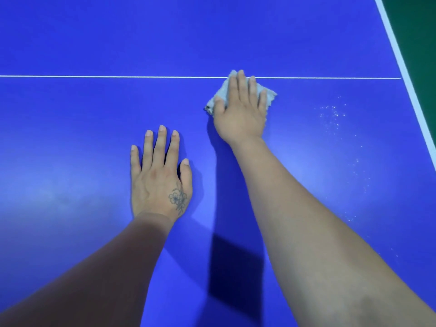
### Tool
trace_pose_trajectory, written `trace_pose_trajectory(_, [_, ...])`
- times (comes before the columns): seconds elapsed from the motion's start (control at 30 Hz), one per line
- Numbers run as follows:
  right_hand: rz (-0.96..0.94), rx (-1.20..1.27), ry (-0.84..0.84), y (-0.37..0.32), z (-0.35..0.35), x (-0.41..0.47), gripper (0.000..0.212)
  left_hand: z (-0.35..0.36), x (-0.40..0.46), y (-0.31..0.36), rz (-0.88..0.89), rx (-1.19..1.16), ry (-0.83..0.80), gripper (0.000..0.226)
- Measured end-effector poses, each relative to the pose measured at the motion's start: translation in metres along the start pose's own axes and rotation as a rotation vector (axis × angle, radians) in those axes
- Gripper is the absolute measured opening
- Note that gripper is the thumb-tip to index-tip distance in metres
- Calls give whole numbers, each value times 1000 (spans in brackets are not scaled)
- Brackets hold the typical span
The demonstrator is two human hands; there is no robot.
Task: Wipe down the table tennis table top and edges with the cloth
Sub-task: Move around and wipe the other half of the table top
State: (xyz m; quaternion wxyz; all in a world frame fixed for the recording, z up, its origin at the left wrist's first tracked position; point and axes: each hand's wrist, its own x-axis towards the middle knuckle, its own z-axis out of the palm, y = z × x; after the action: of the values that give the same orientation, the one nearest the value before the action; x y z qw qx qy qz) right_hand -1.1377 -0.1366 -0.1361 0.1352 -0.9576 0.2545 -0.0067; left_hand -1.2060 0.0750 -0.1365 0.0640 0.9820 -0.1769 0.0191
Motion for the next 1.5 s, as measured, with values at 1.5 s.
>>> trace_pose_trajectory(1.5, [183, -43, 15, 154, -31, -268, 70, -14, -26, -2, 25, -55, -22, 69])
